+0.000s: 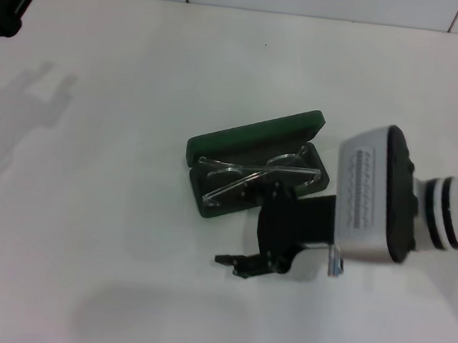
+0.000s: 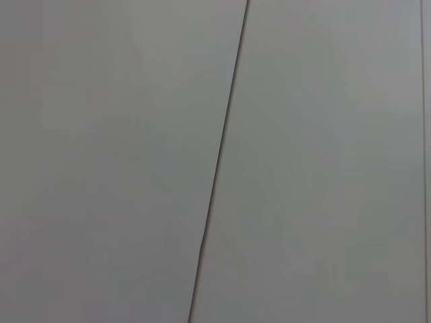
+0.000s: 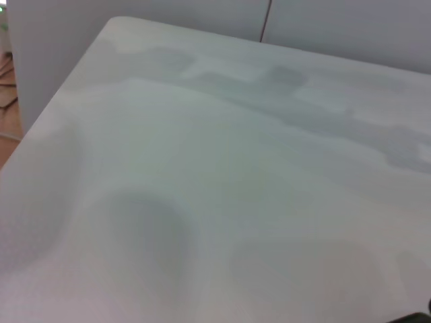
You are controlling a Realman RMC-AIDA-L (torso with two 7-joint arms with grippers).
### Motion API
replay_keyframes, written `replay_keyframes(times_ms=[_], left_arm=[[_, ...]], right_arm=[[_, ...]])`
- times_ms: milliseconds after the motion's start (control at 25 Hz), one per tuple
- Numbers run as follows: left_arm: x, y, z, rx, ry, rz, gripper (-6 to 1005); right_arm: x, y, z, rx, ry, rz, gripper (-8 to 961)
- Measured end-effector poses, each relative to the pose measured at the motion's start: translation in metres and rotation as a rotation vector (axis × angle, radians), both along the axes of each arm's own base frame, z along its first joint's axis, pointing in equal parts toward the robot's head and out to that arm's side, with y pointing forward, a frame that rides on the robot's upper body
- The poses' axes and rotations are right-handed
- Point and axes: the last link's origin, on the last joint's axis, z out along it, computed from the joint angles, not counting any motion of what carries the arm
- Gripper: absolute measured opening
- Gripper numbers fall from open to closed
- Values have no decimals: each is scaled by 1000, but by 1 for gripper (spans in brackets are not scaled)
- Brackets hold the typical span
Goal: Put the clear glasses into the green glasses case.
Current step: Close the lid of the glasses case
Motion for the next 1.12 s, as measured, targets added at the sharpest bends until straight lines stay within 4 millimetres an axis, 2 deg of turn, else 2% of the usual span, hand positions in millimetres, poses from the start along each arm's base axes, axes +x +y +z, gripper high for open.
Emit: replay_keyframes(times_ms=[240, 320, 440, 520, 640, 720, 760, 800, 880, 1000, 1080, 1120], left_arm=[[2, 0, -2, -7, 0, -5, 586], [2, 0, -3, -15, 2, -7, 590], [0, -2, -5, -25, 10, -4, 595], [-1, -3, -5, -24, 12, -1, 599], [-4, -2, -6, -24, 7, 23, 605], [-7, 4, -14, -52, 16, 79, 608], [-7, 4, -14, -52, 16, 79, 610], [-8, 8, -19, -77, 27, 101, 612], [-7, 17, -31, -149, 55, 132, 706], [4, 34, -52, -308, 105, 148, 847], [18, 48, -67, -403, 156, 140, 854], [31, 59, -81, -463, 216, 134, 858]], right_arm=[[-3, 26, -3, -15, 39, -102, 777], [-3, 30, 5, -16, 67, -120, 777], [6, 27, 37, -37, 170, -138, 776], [17, 23, 64, -39, 250, -139, 775], [46, 18, 104, 47, 389, -168, 775], [74, 16, 124, 182, 494, -218, 775], [74, 16, 124, 182, 494, -218, 774], [100, 11, 140, 332, 606, -279, 774], [116, 7, 150, 444, 692, -313, 774], [130, 3, 159, 558, 774, -348, 773], [130, 3, 157, 563, 777, -352, 773], [127, 5, 152, 533, 758, -346, 773]])
